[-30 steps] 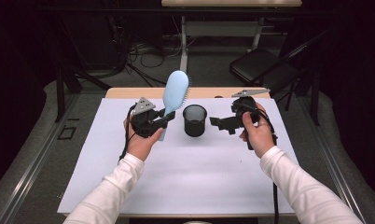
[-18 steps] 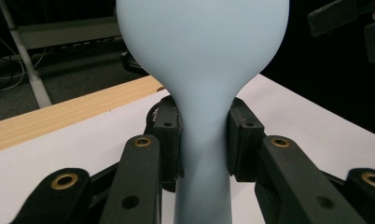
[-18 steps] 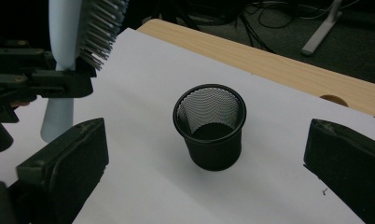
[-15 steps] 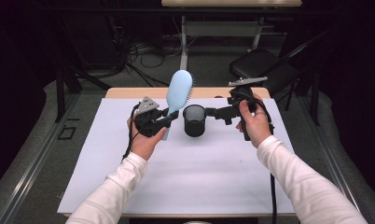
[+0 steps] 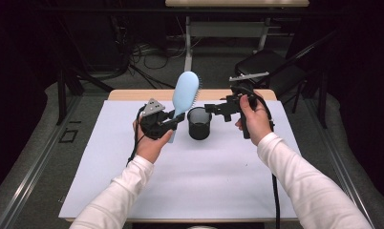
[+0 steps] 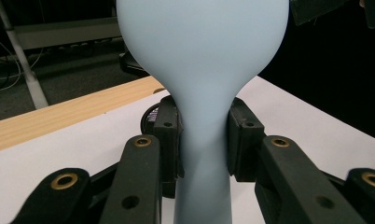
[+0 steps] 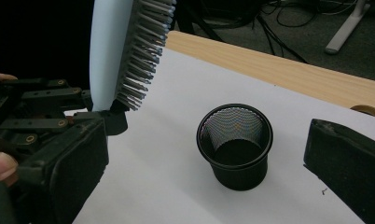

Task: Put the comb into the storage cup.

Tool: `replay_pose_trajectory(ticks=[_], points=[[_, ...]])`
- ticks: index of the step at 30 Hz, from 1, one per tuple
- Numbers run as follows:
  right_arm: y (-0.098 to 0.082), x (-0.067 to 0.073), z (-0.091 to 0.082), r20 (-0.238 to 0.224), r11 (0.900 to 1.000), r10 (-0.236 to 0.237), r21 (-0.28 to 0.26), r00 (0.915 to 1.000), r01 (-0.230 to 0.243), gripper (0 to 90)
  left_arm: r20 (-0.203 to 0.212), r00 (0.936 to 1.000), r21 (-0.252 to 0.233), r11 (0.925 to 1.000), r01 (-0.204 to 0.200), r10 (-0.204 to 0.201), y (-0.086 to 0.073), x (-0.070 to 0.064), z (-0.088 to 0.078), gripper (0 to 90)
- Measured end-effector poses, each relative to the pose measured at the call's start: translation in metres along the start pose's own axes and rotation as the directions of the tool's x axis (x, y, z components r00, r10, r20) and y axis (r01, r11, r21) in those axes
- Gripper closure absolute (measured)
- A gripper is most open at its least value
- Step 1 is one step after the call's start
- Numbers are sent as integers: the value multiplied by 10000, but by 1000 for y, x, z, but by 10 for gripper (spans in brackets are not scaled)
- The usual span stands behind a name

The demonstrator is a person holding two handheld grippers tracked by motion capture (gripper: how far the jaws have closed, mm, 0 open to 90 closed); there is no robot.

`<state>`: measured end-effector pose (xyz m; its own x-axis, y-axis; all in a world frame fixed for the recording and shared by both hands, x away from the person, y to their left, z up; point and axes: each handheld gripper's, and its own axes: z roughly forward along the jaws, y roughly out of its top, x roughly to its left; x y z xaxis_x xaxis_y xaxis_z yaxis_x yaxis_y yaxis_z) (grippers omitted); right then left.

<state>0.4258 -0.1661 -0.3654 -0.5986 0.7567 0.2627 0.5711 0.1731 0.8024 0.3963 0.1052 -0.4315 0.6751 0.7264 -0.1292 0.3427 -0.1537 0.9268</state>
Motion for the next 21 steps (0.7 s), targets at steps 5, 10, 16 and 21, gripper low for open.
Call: replay_pose_trajectory(ticks=[5, 10, 16, 21], points=[[4, 0, 2, -121, 9995, 243, -175, 9996, -245, 0, -9, 10000, -19, 10000, 25, -25, 0, 0, 3, 699], [7, 2, 5, -180, 9992, 333, -219, 9993, -337, 0, 17, 10000, -32, 10000, 34, -34, -1, -2, 5, 699], [10, 4, 6, -417, 9981, 531, -295, 9977, -543, 0, 19, 10000, -25, 10000, -15, 15, -1, -3, 8, 699], [10, 4, 8, -424, 9974, 655, -287, 9969, -668, 0, 86, 9999, -41, 10000, -78, 78, -2, -4, 11, 699]])
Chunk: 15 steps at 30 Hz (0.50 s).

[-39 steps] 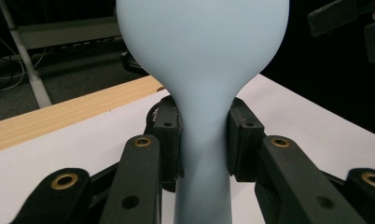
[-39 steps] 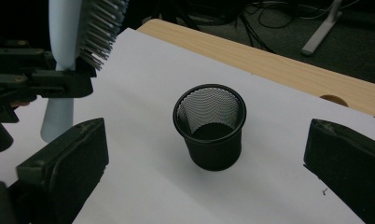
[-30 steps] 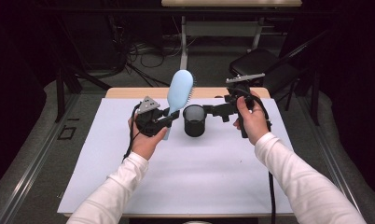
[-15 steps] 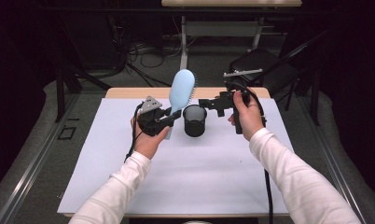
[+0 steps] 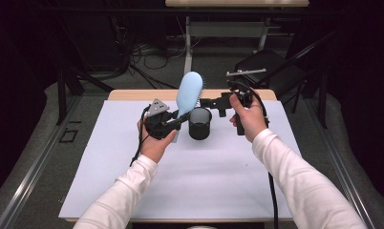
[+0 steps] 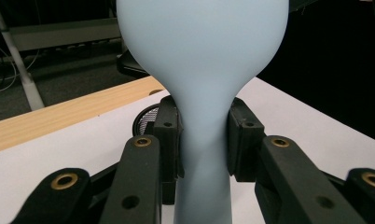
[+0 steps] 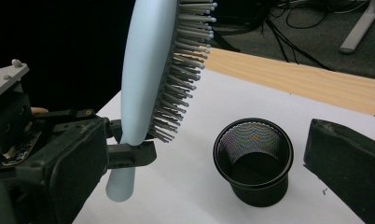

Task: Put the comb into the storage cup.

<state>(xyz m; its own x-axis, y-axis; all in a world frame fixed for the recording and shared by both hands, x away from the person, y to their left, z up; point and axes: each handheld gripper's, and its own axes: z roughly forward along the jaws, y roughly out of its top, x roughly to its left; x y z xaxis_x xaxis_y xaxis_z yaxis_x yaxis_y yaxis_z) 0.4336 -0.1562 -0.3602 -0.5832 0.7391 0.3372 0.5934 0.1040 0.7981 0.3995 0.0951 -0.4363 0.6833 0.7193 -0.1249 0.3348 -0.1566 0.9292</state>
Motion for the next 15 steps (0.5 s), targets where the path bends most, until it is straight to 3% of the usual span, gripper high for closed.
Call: replay_pose_trajectory(ticks=[15], points=[[4, 1, -1, -359, 9998, 68, -206, 9993, -75, 2, 264, 9993, -15, 9996, -266, 266, -2, -4, 5, 699]])
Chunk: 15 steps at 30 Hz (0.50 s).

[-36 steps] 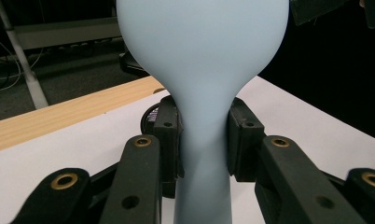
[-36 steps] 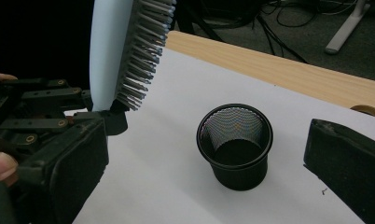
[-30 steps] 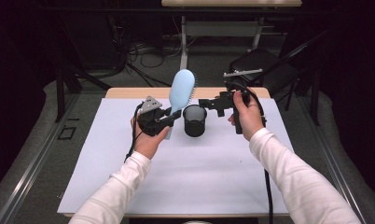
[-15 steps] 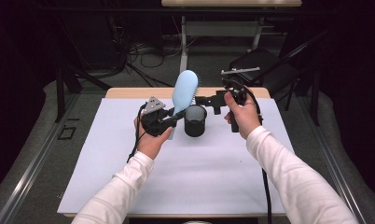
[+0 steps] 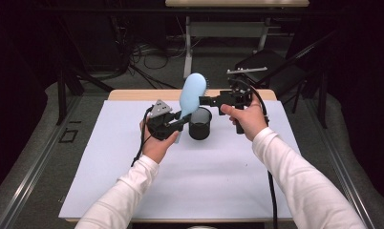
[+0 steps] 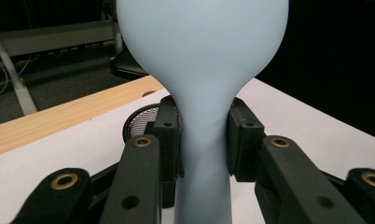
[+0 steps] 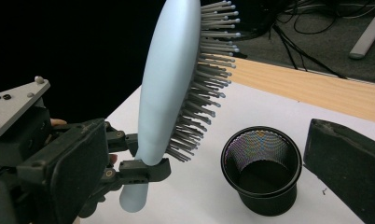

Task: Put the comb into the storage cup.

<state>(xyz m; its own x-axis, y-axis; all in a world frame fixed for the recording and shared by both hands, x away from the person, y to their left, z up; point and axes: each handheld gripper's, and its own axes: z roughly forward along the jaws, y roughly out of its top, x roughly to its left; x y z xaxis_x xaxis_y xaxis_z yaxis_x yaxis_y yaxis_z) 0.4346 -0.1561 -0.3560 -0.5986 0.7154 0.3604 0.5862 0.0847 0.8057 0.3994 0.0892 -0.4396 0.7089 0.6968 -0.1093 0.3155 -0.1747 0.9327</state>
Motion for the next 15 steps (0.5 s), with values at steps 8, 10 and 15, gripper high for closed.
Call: replay_pose_trajectory(ticks=[8, 10, 15], points=[[0, -1, 1, -226, 9999, 80, 78, 9997, -79, 35, 171, 9998, 39, 10000, -81, 80, -1, -5, 1, 699], [0, -2, 1, -226, 9999, 116, 75, 9997, -114, 40, 225, 9997, 25, 9999, -123, 122, -1, -7, 1, 699], [1, -4, 0, -299, 9998, 192, -17, 9994, -193, 66, 368, 9992, 11, 9998, -177, 176, -1, -12, 2, 699]])
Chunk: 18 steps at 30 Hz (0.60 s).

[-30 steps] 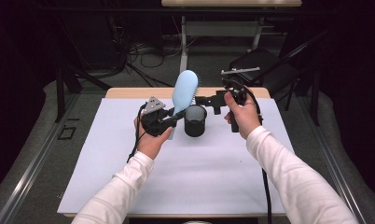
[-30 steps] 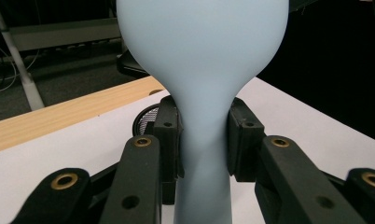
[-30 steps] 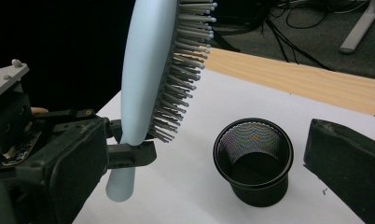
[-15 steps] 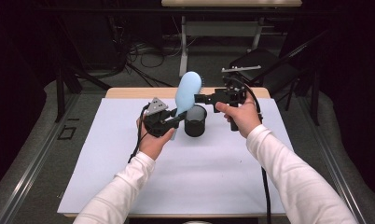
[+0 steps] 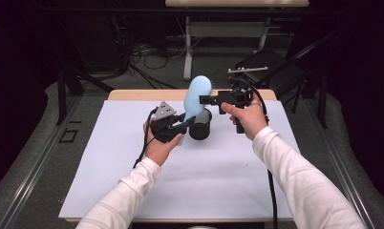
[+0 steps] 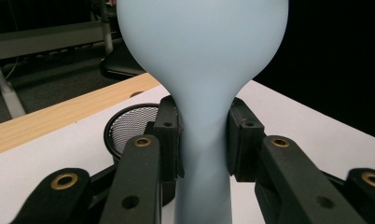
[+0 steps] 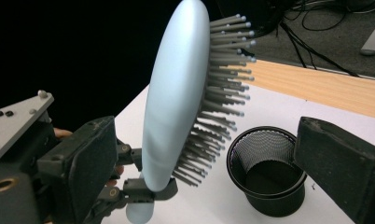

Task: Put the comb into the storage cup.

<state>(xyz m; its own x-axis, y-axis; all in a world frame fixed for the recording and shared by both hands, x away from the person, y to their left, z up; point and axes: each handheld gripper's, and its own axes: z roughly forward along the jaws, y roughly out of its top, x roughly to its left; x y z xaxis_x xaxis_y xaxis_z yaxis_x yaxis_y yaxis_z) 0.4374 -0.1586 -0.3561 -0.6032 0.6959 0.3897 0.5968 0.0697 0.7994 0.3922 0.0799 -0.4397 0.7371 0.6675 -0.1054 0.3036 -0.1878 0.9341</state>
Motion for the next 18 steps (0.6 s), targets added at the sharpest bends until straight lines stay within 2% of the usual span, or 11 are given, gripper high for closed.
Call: replay_pose_trajectory(ticks=[5, 7, 18], points=[[0, -1, 0, -39, 10000, -1, 6, 10000, 1, 98, 120, 9999, 27, 10000, -92, 92, -1, -4, 2, 699], [0, -1, -1, -110, 10000, 33, -1, 9999, -33, 143, 126, 9998, 62, 9999, -124, 123, -1, -4, 3, 699], [1, -5, 0, -211, 9998, 186, 36, 9996, -185, 204, 284, 9993, 156, 9996, -229, 225, -4, -10, 9, 698]])
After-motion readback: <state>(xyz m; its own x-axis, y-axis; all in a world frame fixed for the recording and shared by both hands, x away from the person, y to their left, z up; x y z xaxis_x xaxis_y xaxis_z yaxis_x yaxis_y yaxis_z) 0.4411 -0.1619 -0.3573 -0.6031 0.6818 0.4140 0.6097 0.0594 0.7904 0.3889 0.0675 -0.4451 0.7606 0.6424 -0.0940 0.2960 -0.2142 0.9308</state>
